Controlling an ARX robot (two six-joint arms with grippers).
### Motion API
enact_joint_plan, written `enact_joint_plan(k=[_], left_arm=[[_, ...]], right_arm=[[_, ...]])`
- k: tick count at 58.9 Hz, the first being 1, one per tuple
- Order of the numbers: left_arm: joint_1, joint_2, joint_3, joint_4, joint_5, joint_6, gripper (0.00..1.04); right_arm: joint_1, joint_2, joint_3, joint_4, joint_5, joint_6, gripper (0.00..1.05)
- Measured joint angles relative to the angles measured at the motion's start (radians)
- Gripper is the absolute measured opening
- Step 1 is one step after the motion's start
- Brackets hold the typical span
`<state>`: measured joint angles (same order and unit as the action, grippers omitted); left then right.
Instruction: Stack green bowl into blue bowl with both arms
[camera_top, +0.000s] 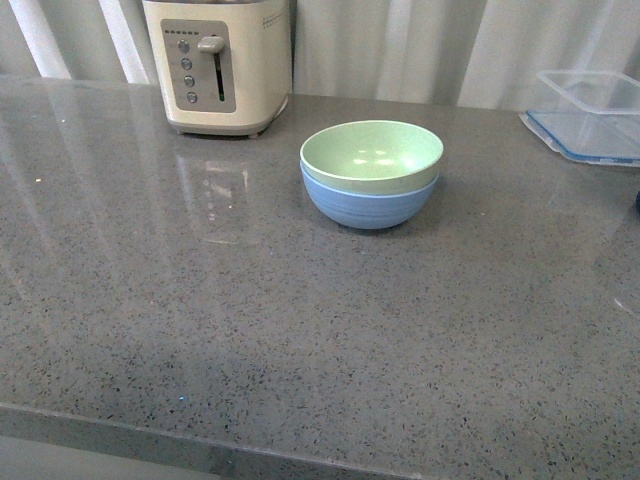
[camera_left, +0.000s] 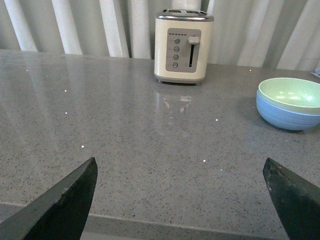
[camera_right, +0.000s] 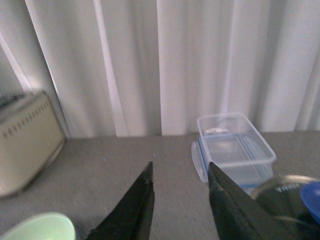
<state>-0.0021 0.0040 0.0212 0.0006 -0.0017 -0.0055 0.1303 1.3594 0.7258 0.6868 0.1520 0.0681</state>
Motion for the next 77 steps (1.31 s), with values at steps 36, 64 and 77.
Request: enact_joint_plan(k=[36,64,77], left_arm=[[0.0,0.0,0.0,0.0,-0.001,0.0,0.98],[0.0,0.0,0.0,0.0,0.0,0.0,0.98],[0.0,0.0,0.0,0.0,0.0,0.0,0.98]], right_arm=[[-0.125,-0.376,-0.534,0.1,-0.146,-0.065,0.01],[-0.128,-0.662,-0.666,-0.059,-0.15,-0.065,0.01],[-0.128,-0.74,-0.721,-0.089,-0.15,-0.065,0.01]])
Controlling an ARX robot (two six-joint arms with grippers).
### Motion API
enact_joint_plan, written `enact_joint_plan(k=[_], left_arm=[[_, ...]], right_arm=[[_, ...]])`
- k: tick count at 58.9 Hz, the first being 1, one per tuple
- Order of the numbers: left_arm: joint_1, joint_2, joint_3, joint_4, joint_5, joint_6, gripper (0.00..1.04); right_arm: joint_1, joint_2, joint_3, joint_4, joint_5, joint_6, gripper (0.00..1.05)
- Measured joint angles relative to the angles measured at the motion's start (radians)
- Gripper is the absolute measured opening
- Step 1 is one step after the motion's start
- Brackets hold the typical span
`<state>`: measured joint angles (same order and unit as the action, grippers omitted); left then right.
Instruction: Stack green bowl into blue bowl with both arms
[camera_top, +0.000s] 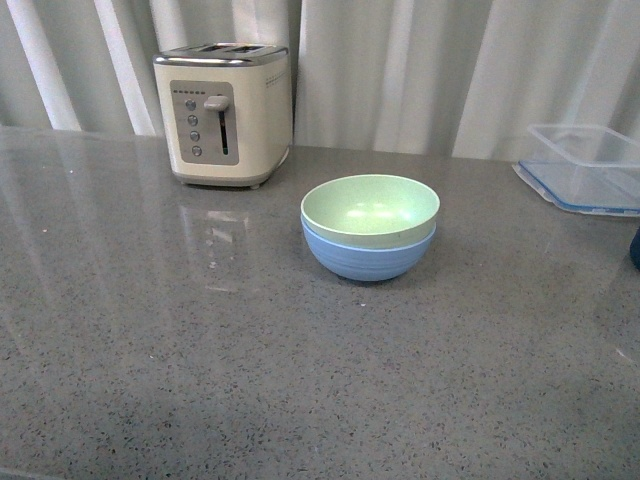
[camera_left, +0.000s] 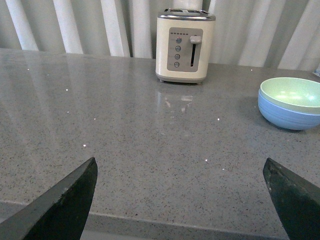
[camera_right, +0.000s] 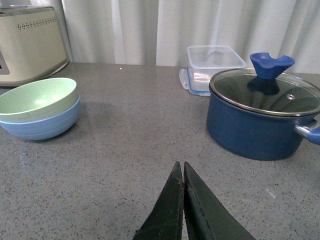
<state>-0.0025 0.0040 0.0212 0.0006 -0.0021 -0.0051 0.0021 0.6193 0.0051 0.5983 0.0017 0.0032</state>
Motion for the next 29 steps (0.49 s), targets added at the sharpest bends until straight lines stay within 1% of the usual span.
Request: enact_joint_plan(k=[29], left_arm=[[0.0,0.0,0.0,0.0,0.0,0.0,0.98]], right_arm=[[0.0,-0.298,0.0,-0.275,0.0,0.0,0.01]])
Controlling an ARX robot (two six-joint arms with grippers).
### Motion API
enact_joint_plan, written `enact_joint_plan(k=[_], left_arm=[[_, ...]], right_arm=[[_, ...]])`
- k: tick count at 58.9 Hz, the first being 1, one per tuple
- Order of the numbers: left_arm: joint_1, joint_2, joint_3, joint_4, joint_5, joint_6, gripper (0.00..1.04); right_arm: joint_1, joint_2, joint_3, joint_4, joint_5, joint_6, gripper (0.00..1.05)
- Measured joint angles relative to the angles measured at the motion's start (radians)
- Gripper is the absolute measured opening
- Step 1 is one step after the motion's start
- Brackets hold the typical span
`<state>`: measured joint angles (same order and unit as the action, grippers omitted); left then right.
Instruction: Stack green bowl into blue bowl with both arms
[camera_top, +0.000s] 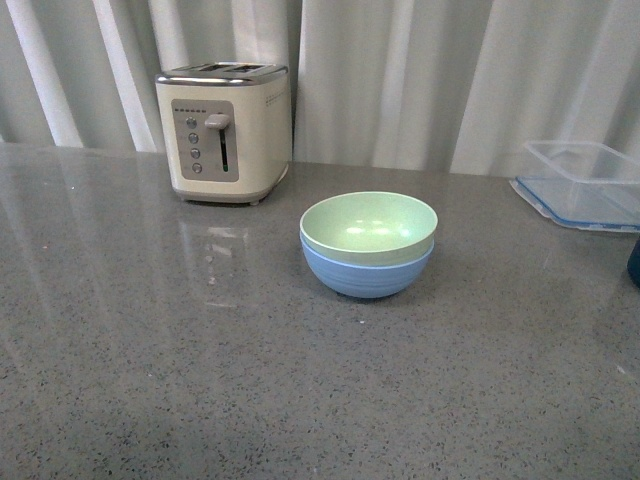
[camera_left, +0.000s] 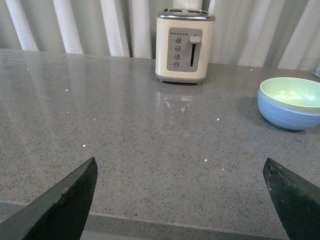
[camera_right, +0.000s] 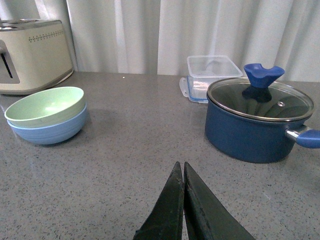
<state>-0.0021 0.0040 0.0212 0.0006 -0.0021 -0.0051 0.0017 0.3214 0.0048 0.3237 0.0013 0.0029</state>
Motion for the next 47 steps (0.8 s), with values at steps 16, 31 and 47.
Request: enact_joint_plan(k=[16,31,47], left_arm=[[0.0,0.0,0.0,0.0,0.0,0.0,0.98],[0.0,0.0,0.0,0.0,0.0,0.0,0.98],[0.0,0.0,0.0,0.0,0.0,0.0,0.98]], right_arm=[[0.0,-0.105,0.0,-0.104,0.0,0.0,0.01],[0.0,-0.24,0.001,-0.269,0.0,0.0,0.01],[0.0,-0.316,0.001,-0.322,-0.002,-0.001,0.18]])
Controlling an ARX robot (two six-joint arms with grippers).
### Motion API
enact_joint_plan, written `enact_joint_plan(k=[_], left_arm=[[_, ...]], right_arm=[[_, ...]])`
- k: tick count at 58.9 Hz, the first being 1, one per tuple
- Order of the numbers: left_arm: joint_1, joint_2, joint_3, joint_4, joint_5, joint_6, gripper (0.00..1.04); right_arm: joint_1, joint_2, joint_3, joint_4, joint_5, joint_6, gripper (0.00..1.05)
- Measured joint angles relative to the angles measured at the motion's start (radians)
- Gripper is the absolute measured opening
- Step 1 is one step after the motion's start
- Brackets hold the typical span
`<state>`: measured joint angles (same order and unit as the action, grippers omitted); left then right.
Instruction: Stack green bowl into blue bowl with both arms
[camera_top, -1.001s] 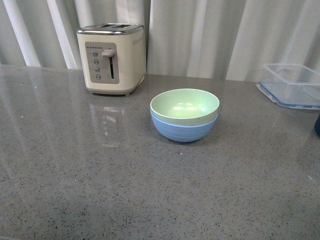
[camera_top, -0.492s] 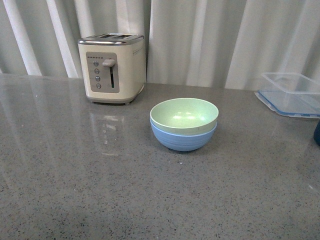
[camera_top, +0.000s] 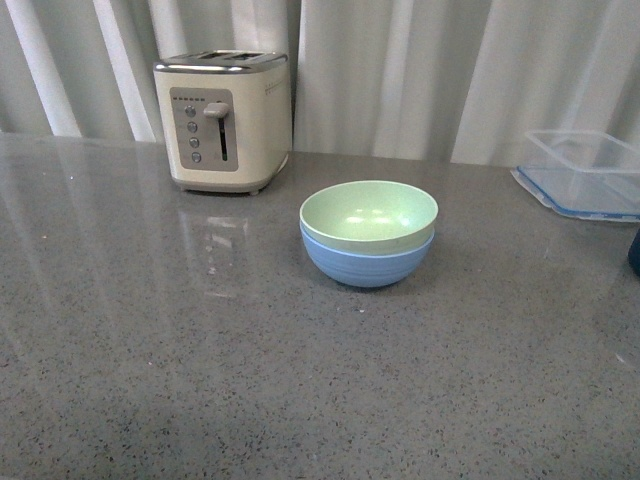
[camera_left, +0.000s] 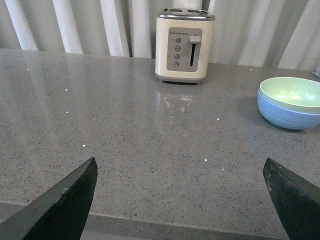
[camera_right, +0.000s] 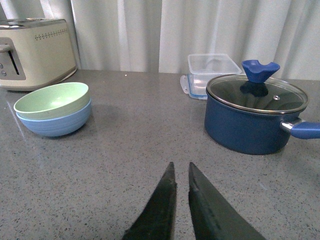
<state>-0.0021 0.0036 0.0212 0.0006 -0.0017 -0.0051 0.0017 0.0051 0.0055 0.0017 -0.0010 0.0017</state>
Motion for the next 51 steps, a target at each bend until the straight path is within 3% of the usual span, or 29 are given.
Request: enact_joint_plan(k=[26,51], left_arm=[[0.0,0.0,0.0,0.0,0.0,0.0,0.98],[0.0,0.0,0.0,0.0,0.0,0.0,0.98]], right_arm=[[0.0,-0.001,0.0,0.0,0.0,0.0,0.94],[0.0,-0.001,0.0,0.0,0.0,0.001,0.95]])
